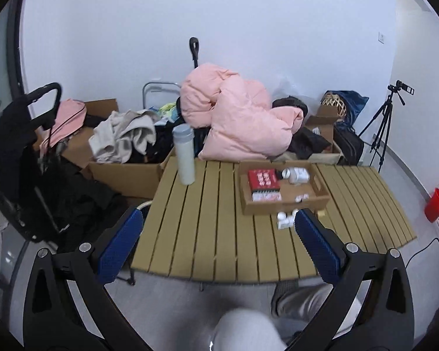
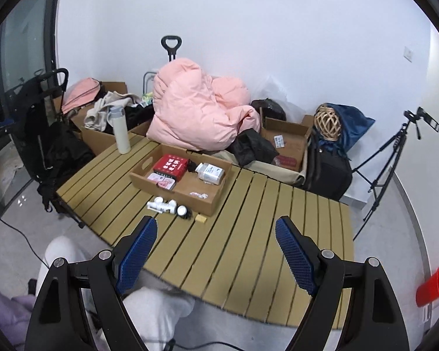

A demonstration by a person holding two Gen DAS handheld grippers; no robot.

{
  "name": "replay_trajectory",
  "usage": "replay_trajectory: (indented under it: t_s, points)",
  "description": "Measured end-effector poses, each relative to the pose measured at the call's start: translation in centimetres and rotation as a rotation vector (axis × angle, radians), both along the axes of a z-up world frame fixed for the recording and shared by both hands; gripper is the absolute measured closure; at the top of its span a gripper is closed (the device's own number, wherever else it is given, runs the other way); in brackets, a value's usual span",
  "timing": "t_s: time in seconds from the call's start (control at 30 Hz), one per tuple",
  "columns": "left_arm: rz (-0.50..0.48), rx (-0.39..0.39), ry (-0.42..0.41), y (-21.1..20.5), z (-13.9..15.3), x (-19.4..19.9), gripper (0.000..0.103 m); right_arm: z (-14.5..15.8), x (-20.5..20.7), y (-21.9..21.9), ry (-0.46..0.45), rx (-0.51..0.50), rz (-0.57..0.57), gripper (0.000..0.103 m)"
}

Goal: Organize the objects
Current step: 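Withdraw the right gripper from the tray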

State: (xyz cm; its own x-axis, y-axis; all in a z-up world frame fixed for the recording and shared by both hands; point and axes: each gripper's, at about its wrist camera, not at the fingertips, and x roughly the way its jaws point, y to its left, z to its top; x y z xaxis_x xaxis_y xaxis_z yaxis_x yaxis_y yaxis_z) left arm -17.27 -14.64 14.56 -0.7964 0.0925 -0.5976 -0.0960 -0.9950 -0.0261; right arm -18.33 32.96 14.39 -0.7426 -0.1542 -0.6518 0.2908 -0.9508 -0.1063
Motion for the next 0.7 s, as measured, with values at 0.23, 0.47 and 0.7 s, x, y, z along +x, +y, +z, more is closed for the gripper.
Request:
replay_trajectory:
  t_s: [0.23, 0.47, 0.7]
  points:
    - [-0.029, -0.033, 0.009, -2.1, 1.8, 6.5, 0.000, 2.4, 10.4, 1.5, 0.050, -0.038, 0.063, 0.017]
    - [-0.102, 0.014, -0.038, 0.2, -1.7, 5.7, 0.000, 0.2, 11.8, 2.0, 0.044, -0.053, 0.037, 0.017]
    - [-0.164, 0.012, -0.118, 5.1, -12.6, 2.8, 0.000, -9.3, 7.5, -1.9, -0.056, -0.012, 0.035, 0.017]
